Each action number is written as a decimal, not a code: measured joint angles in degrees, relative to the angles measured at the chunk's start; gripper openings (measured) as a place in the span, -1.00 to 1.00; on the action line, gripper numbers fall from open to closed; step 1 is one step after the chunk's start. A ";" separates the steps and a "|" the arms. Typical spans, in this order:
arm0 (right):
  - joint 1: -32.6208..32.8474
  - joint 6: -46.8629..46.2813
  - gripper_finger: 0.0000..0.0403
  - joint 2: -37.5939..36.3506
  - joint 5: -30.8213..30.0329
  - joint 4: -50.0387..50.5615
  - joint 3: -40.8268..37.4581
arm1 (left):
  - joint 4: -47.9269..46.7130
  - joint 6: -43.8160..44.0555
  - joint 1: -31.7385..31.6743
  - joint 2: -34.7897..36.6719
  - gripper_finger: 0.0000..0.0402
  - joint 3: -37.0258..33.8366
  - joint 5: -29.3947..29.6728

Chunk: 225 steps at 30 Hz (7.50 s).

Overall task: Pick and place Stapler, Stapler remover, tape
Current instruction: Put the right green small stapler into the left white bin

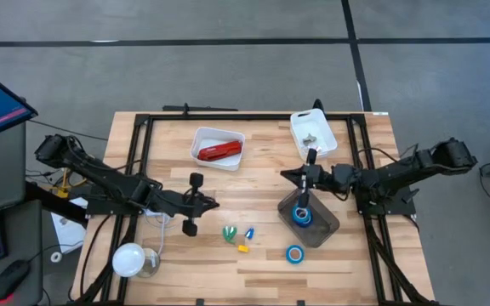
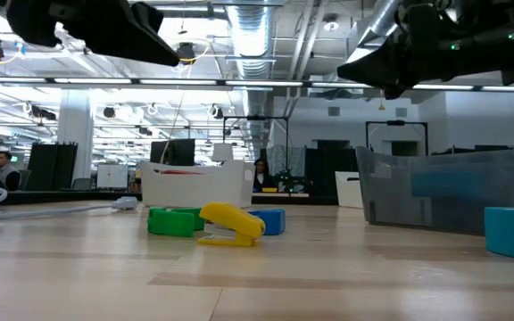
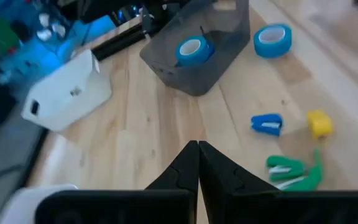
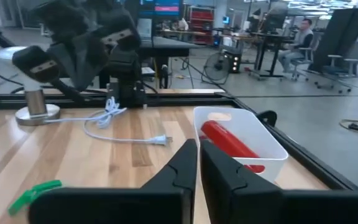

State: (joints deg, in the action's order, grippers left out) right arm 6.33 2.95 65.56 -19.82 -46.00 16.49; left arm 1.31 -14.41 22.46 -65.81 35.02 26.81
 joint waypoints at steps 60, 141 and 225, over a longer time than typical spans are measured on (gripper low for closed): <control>-3.87 -9.01 -0.96 0.13 3.04 8.49 0.00 | -0.85 16.38 -7.59 -25.60 -0.99 18.54 -14.03; -3.50 -13.54 -0.96 0.13 2.91 20.37 0.02 | -47.48 79.76 -4.13 -41.25 -1.00 45.65 -16.22; -3.50 -12.93 -0.96 0.12 2.96 23.35 0.02 | -22.19 73.31 -6.94 -42.48 -0.26 27.53 -26.03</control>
State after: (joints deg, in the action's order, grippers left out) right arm 2.83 -9.98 65.68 -16.86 -22.65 16.51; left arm -20.88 58.89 15.52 -108.29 62.55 0.78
